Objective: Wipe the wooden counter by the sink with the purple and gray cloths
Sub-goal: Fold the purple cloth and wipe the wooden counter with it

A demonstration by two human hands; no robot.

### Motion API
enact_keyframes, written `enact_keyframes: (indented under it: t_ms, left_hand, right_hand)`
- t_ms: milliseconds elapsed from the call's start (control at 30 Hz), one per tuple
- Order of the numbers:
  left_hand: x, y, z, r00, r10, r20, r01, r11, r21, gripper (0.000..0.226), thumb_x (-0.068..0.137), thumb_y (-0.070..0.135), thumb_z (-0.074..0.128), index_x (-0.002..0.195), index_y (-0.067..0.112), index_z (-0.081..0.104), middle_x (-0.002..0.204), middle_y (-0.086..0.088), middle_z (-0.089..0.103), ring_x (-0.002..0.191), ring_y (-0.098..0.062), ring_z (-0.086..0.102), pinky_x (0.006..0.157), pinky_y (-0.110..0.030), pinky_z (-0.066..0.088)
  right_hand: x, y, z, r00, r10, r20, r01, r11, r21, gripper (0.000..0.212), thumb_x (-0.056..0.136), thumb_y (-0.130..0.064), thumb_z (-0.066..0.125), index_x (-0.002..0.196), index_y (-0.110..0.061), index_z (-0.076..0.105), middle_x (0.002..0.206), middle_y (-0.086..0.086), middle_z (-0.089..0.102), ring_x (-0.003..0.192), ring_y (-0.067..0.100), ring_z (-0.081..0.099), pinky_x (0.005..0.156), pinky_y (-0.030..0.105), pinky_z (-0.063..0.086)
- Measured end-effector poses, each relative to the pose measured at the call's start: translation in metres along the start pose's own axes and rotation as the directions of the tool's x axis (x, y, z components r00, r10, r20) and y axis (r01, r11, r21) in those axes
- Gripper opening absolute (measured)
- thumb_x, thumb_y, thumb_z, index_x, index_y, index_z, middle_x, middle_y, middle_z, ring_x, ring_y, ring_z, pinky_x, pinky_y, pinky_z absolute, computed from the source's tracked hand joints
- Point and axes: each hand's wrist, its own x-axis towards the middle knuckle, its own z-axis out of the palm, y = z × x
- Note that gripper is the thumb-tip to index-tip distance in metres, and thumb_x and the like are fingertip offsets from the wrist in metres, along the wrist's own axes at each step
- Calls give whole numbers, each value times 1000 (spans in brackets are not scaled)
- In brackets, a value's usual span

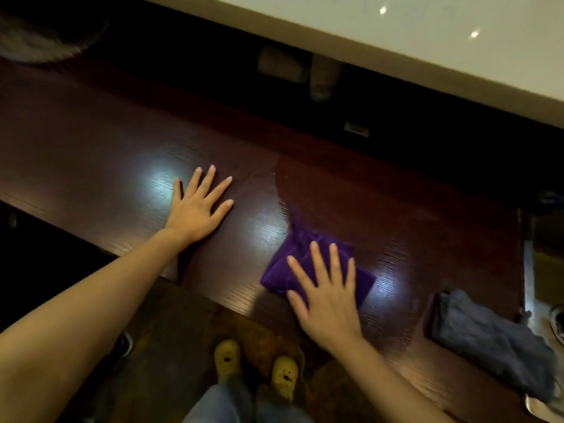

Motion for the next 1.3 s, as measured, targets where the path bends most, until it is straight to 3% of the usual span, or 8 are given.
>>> enact_keyframes:
  t_ms: [167,267,433,600,833,933,1100,1300]
  left_hand:
    - [0,-26,-9,1000,-6,27,5,1000,19,66,80,70,12,142,47,11,158,4,5,145,-21,-1,112,-57,-1]
    - [-2,-25,-7,1000,14,1,-14,1000,23,63,83,67,17,142,45,15,157,3,10,145,-22,3,112,-59,3]
    - [-2,-27,-5,999,27,-21,-27,999,27,61,86,65,22,143,44,13,157,4,7,144,-20,-1,114,-58,2]
    - [1,-29,-1,998,29,-47,-26,999,45,61,86,68,18,143,45,11,157,4,7,144,-19,-2,114,-58,2]
    - [1,-33,-7,998,64,28,-64,998,13,65,84,67,14,144,43,10,157,3,1,145,-20,-4,113,-56,-4]
    - [-12,-56,-11,991,134,6,-134,991,9,63,85,62,18,144,39,19,156,3,13,144,-19,7,114,-56,7]
    - [-45,-95,-11,998,59,-33,-58,998,13,58,88,60,19,143,41,17,156,5,12,144,-12,4,114,-53,2]
    - [-52,-100,-12,998,49,-39,-48,999,23,58,90,60,17,144,39,16,156,5,14,144,-13,5,115,-54,5]
  right_hand:
    - [66,-33,-1,991,-131,30,129,990,48,54,89,-57,31,142,-43,26,157,0,20,145,32,10,113,60,9]
    - [141,-31,-4,999,-50,-6,50,997,55,55,88,-57,30,140,-42,30,156,-1,23,145,32,13,114,59,8]
    - [263,-23,-13,997,72,-4,-72,996,47,53,92,-54,30,143,-42,23,159,1,13,145,32,3,114,59,1]
    - [322,-33,-17,985,171,30,-172,983,64,54,93,-55,23,145,-40,16,158,3,13,145,33,0,114,58,-1]
    - [244,-69,-5,993,110,-51,-105,990,92,54,93,-51,30,144,-37,23,159,0,13,146,29,2,115,55,0]
    - [180,-93,2,991,119,-62,-114,990,86,56,90,-52,29,143,-35,29,156,1,22,145,30,11,115,57,7]
    - [83,-146,16,998,50,-23,-49,998,47,58,87,-52,36,142,-36,30,154,2,27,144,32,18,112,57,13]
    - [110,-141,11,999,-49,-7,49,998,45,56,89,-55,33,142,-40,27,156,-2,24,145,28,13,114,56,10]
